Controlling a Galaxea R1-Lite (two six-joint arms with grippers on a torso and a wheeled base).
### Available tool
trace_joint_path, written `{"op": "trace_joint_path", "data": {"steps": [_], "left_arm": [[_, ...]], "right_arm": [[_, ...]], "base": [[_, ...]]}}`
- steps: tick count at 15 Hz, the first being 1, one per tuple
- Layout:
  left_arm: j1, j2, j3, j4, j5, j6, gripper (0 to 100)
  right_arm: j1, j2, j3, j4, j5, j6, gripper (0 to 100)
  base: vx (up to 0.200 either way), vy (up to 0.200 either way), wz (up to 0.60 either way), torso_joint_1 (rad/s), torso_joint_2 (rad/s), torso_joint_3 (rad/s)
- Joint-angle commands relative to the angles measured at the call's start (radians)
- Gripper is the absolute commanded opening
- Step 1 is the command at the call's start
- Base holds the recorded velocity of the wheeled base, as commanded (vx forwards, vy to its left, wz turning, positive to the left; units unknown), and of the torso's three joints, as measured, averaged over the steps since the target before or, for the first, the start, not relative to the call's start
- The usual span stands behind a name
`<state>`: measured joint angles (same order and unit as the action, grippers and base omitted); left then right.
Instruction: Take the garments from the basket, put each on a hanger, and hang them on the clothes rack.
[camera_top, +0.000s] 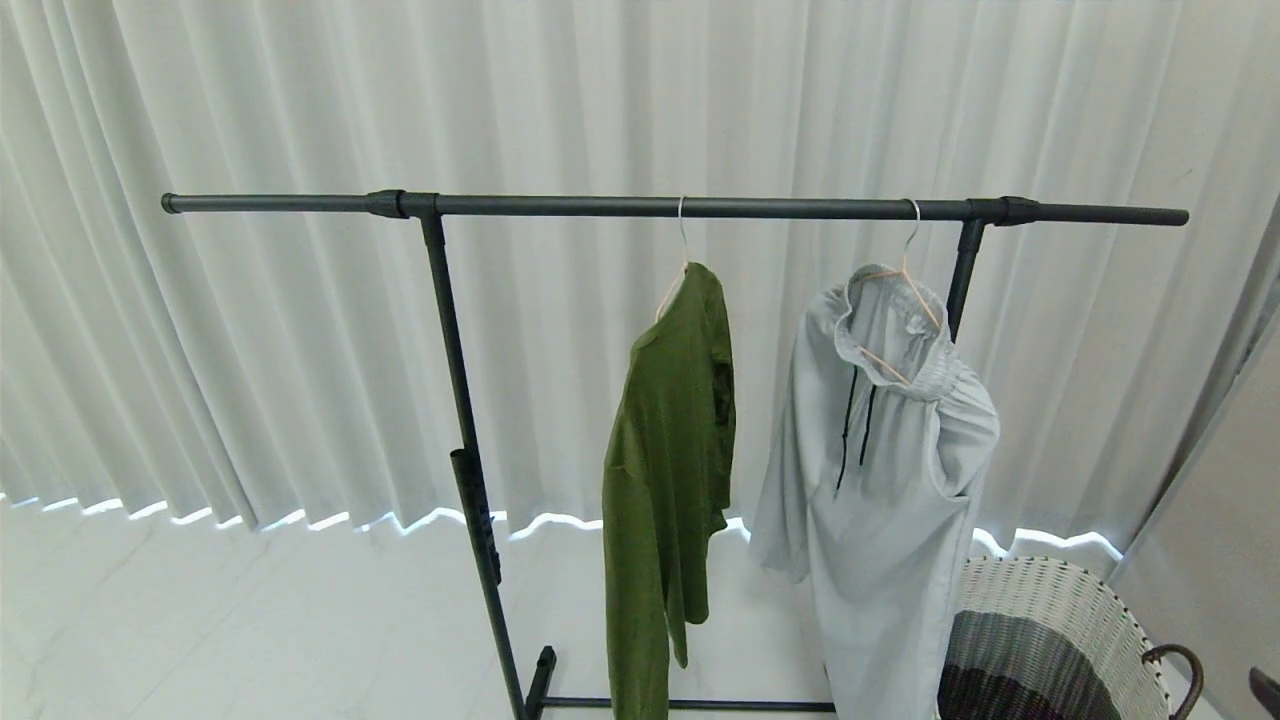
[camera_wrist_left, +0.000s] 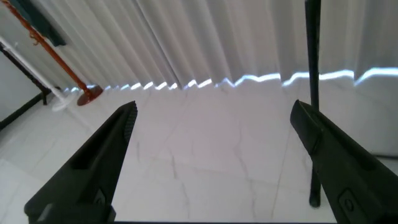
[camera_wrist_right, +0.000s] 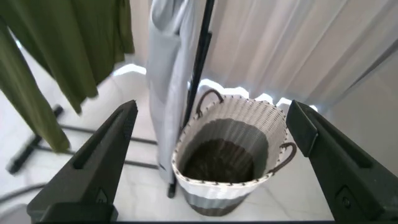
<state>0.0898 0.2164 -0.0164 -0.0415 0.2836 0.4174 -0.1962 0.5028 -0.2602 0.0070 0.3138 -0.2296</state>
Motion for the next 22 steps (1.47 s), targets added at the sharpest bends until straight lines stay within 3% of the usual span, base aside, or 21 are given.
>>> {"op": "trace_joint_path", "data": {"steps": [1, 2, 4, 6, 8, 9, 10, 12, 13, 14, 15, 18, 22], "left_arm": [[0.001, -0.123, -0.002, 0.006, 0.014, -0.023, 100], [0.001, -0.121, -0.002, 0.006, 0.022, -0.066, 100], [0.001, -0.123, -0.002, 0.006, 0.019, -0.083, 100], [0.001, -0.123, -0.002, 0.006, 0.022, -0.101, 100], [0.001, -0.123, 0.006, 0.006, -0.001, -0.152, 100], [0.001, -0.123, 0.01, 0.005, -0.032, -0.172, 100], [0.001, -0.123, 0.016, -0.011, -0.127, -0.204, 100], [-0.002, -0.123, 0.016, -0.009, -0.175, -0.221, 100], [-0.018, -0.124, 0.015, -0.008, -0.176, -0.238, 100], [-0.117, -0.141, 0.016, -0.008, -0.178, -0.255, 100], [-0.136, -0.144, 0.016, -0.008, -0.193, -0.25, 100], [-0.131, -0.146, 0.016, -0.005, -0.205, -0.289, 100], [-0.131, -0.146, 0.016, -0.006, -0.19, -0.425, 100]], "right_arm": [[0.001, -0.15, 0.102, -0.001, 0.001, -0.036, 100], [0.001, -0.211, 0.148, -0.001, 0.001, -0.048, 100], [0.001, -0.369, 0.243, 0.001, -0.001, -0.085, 100], [0.0, -0.403, 0.237, 0.005, -0.002, -0.083, 100], [0.0, -0.405, 0.246, -0.01, -0.053, -0.065, 100], [0.0, -0.405, 0.248, -0.019, -0.082, -0.065, 100], [0.0, -0.405, 0.259, -0.042, -0.148, -0.063, 100], [0.0, -0.405, 0.26, -0.078, -0.202, -0.037, 100], [0.0, -0.405, 0.26, -0.091, -0.216, -0.028, 100], [0.0, -0.405, 0.26, -0.099, -0.248, -0.025, 100], [0.0, -0.405, 0.26, -0.099, -0.256, -0.014, 100], [0.0, -0.405, 0.26, -0.096, -0.208, 0.073, 100], [0.001, -0.403, 0.248, -0.007, -0.005, 0.088, 100]], "base": [[0.0, 0.0, 0.0, 0.0, 0.0, 0.0], [0.0, 0.0, 0.0, 0.0, 0.0, 0.0], [0.0, 0.0, 0.0, 0.0, 0.0, 0.0], [0.0, 0.0, 0.0, 0.0, 0.0, 0.0], [0.0, 0.0, 0.0, 0.0, 0.0, 0.0], [0.0, 0.0, 0.0, 0.0, 0.0, 0.0], [0.0, 0.0, 0.0, 0.0, 0.0, 0.0], [0.0, 0.0, 0.0, 0.0, 0.0, 0.0], [0.0, 0.0, 0.0, 0.0, 0.0, 0.0], [0.0, 0.0, 0.0, 0.0, 0.0, 0.0], [0.0, 0.0, 0.0, 0.0, 0.0, 0.0], [0.0, 0.0, 0.0, 0.0, 0.0, 0.0], [0.0, 0.0, 0.0, 0.0, 0.0, 0.0]]}}
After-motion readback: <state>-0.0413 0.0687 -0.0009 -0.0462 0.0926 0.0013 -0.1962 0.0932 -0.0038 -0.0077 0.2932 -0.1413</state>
